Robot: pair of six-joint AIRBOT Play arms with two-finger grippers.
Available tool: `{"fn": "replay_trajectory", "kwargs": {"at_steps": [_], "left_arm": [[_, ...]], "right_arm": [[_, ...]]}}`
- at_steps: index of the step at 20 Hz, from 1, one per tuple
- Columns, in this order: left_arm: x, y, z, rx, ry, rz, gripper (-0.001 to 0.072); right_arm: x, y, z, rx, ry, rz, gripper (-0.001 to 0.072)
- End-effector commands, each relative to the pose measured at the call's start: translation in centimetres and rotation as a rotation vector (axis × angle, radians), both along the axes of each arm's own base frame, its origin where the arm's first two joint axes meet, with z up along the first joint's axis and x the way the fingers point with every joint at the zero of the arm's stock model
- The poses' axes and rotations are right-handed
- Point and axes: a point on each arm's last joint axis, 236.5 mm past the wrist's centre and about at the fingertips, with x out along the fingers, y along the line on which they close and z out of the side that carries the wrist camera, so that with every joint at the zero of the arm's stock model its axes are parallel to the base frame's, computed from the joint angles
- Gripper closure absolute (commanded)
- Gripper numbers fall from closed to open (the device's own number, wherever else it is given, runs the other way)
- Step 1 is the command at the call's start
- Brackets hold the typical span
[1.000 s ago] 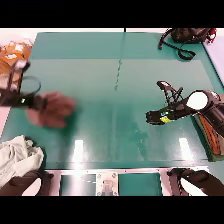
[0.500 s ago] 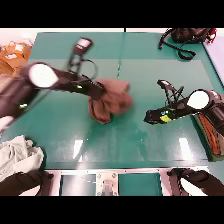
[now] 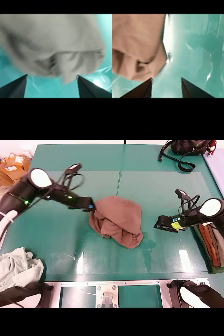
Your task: Fold the shirts.
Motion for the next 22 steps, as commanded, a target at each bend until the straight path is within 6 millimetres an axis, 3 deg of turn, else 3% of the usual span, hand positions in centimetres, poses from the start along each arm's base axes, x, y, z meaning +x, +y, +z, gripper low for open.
{"fn": "replay_trajectory", "kwargs": {"at_steps": [1,3,6,12,14,15,16,18,19,22], "left_arm": [[-2.2,3.9,-4.6,0.020,0.167,0.080,-0.0013],[-3.3,2.7,-7.8,-0.036,0.210,0.138,-0.0013],[-2.7,0.2,-9.6,-0.172,0.166,0.240,-0.0011],[-2.9,-4.0,-13.7,-0.155,0.146,0.267,0.0007],[-2.9,-4.3,-14.5,-0.165,0.174,0.291,0.0009],[-2.5,-4.0,-14.5,-0.161,0.161,0.301,0.0099],[-2.2,-3.7,-14.6,-0.157,0.150,0.311,0.0337],[-1.3,-2.7,-14.6,-0.151,0.134,0.336,0.0623],[-0.9,-2.1,-14.3,-0.156,0.136,0.344,0.0685],[0.4,0.8,-11.7,-0.167,0.126,0.336,0.0686]], "right_arm": [[-0.8,0.1,-3.7,0.052,0.078,-0.045,0.0288],[-0.9,2.6,-5.5,0.168,0.125,-0.040,0.0307],[-0.6,5.9,-7.3,0.309,0.156,-0.032,0.0306],[-0.8,11.0,-10.1,0.387,0.195,0.025,0.0307],[-0.3,11.7,-10.3,0.395,0.171,0.029,0.0385],[0.0,11.7,-10.2,0.399,0.159,0.028,0.0393],[0.4,11.6,-10.0,0.399,0.150,0.027,0.0465],[1.1,11.4,-9.3,0.404,0.123,0.048,0.0658],[1.5,11.2,-8.9,0.408,0.110,0.064,0.0687],[3.0,9.0,-7.2,0.408,0.090,0.078,0.0688]]}}
